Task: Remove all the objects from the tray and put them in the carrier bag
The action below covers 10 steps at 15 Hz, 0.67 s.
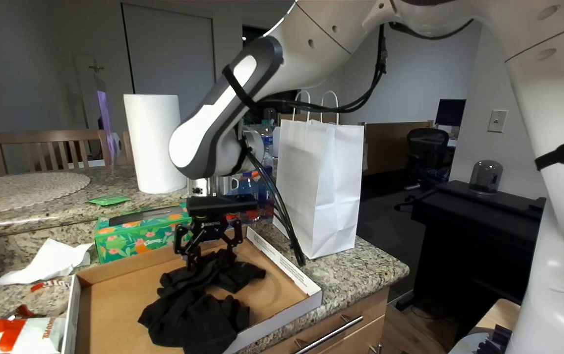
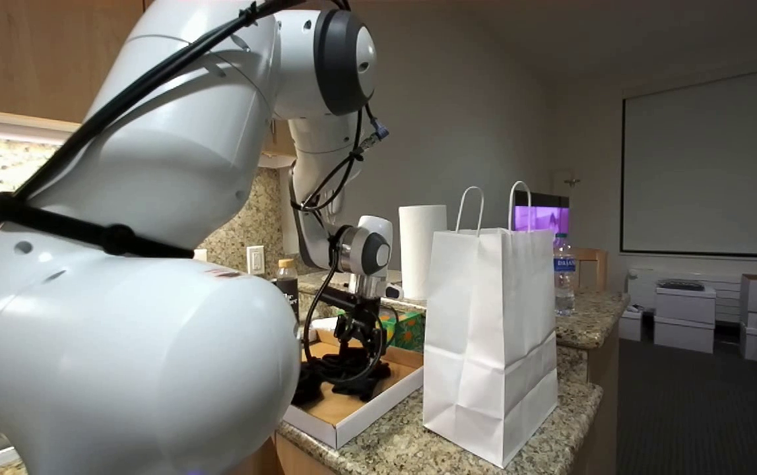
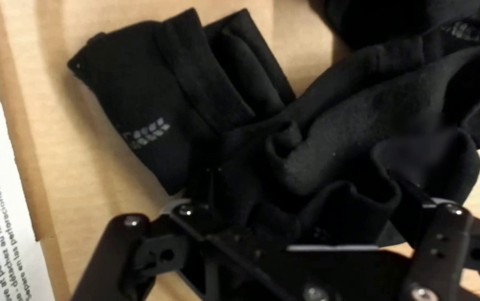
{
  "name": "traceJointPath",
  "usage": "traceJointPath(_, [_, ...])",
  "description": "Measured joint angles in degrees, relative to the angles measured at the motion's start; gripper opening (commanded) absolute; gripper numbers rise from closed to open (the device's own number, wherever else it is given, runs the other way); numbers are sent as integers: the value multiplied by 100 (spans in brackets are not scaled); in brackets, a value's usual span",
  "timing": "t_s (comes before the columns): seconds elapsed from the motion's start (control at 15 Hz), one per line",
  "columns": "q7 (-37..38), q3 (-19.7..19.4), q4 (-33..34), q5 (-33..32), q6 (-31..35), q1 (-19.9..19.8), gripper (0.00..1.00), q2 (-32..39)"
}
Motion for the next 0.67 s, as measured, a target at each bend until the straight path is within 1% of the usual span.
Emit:
traceJointPath(0.07, [8,-4,-18,72,64,1,75,36])
traceJointPath(0.13, [49,-10,-21,106,108,7,74,71])
traceJointPath(0.2, [99,-17,-21,114,133,17,68,104])
traceJointPath(0.27, [171,-26,-21,114,137,31,60,132])
traceJointPath(0.67, [783,-128,-19,106,154,176,23,83])
